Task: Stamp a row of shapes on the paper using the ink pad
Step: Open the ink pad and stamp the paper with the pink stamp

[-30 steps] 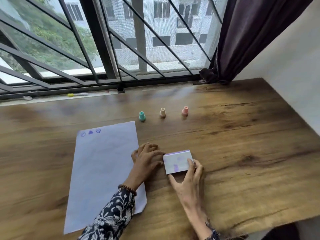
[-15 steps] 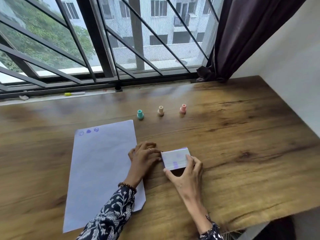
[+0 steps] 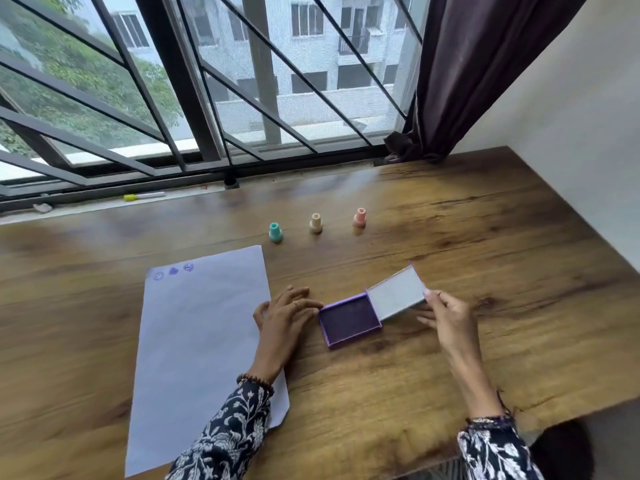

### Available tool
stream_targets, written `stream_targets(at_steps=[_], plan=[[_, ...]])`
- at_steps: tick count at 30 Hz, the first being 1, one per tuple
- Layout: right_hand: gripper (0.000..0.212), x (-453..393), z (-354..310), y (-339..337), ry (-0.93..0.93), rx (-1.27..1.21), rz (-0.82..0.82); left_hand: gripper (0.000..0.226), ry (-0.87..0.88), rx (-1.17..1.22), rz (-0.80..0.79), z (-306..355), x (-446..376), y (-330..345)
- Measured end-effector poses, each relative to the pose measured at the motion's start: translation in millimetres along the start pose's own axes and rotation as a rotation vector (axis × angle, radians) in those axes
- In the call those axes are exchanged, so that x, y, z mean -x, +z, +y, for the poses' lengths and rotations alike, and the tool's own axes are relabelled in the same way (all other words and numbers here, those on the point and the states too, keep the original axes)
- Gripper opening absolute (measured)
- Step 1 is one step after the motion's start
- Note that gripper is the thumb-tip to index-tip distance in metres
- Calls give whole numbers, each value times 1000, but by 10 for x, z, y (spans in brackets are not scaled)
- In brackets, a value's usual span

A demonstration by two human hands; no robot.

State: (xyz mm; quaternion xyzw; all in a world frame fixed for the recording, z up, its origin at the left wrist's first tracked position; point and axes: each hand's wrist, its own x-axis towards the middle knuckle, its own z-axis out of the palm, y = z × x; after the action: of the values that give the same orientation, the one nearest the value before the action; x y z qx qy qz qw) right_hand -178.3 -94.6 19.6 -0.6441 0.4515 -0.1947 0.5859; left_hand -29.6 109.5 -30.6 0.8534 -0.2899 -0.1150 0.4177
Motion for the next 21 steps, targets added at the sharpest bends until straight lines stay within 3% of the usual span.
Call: stream_targets(at_steps=[9,11,16,21], plan=[[11,-217,61,-85,-150,693,160,8,-80,-91,43,136,-199,26],[10,-292,-6,-12,-236,705,144,8,-86,-59,61,237,-386,38],[9,-762,-370,479,-399,602,9,14,-244,288,-59,545,-1088,269],[28,-1333,-636,943,-494,591,-138,14,-401,653,-77,705,-1531,558]])
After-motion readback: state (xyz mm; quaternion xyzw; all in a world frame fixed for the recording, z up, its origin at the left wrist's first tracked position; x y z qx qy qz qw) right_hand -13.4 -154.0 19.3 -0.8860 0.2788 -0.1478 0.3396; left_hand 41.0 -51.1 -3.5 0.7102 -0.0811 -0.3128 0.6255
